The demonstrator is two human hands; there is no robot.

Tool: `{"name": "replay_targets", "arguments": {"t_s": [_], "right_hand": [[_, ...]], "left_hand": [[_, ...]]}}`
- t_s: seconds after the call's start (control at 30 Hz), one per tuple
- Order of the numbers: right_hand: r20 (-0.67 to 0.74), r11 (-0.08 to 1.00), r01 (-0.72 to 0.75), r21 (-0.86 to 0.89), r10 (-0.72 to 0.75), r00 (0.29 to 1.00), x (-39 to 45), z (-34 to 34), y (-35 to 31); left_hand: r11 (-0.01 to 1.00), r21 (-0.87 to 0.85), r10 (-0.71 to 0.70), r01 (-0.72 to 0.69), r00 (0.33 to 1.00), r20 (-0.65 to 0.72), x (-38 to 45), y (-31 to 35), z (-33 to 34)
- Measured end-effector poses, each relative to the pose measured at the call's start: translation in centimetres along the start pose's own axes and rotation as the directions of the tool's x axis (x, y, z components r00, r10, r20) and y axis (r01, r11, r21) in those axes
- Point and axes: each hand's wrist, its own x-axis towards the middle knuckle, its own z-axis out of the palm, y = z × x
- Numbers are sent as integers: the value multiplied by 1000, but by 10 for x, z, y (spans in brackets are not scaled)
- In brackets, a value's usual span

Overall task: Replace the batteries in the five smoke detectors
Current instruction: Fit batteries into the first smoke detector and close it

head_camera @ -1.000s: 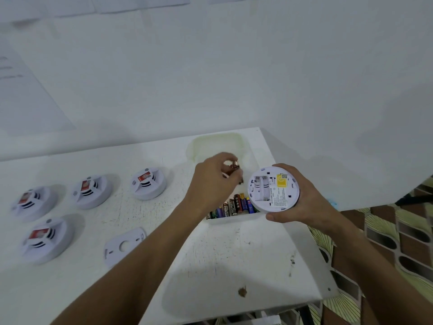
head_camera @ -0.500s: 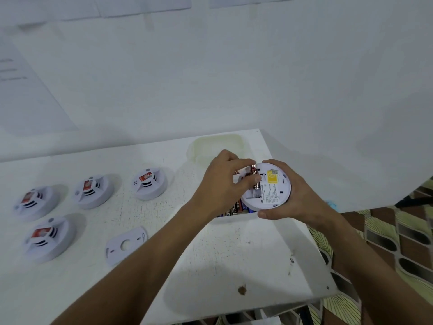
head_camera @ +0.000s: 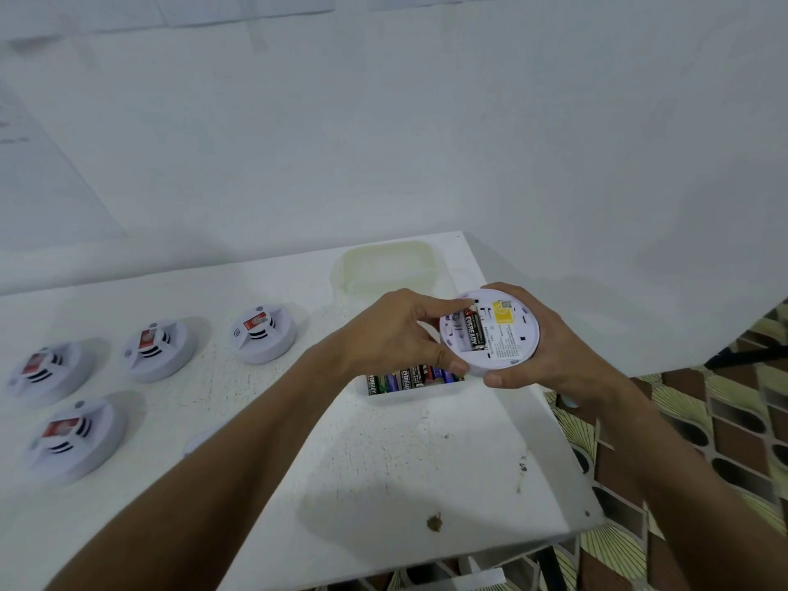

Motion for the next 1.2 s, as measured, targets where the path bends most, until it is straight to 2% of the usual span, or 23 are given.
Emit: {"name": "replay_targets", "arguments": {"t_s": [0.2, 0.4, 0.47, 0.57, 0.67, 0.73, 0.93, 1.1, 1.2], "right_hand": [[-14, 1000, -6, -21, 6, 1000, 0, -10, -7], [-53, 999, -1, -39, -1, 999, 7, -22, -12], [-86, 998, -17, -57, 12, 996, 5, -27, -9], [-137, 998, -46, -48, 39, 990, -4, -35, -2], [-149, 997, -68, -40, 62, 987, -13, -37, 5], [-151, 996, -76, -44, 68, 986, -16, -35, 7], [-149, 994, -97, -56, 87, 985, -25, -34, 12], [-159, 992, -106, -75, 93, 983, -31, -38, 15], [-154, 989, -120, -85, 106, 982, -32, -37, 14]], "left_hand": [[1000, 5, -12, 12, 999, 45, 11, 2, 4], [996, -86, 42, -40, 999, 27, 19, 8, -1], [996, -88, 0, 4, 999, 43, 20, -1, -5], [987, 90, -134, 130, 990, 33, 23, -19, -7], [907, 374, -223, 192, 974, 42, 30, -32, -1], [872, 443, -246, 206, 969, 32, 35, -34, 7], [852, 431, -359, 297, 931, 68, 48, -45, 23], [831, 489, -338, 264, 939, 67, 48, -56, 29], [862, 434, -327, 262, 941, 83, 47, -58, 31]]}}
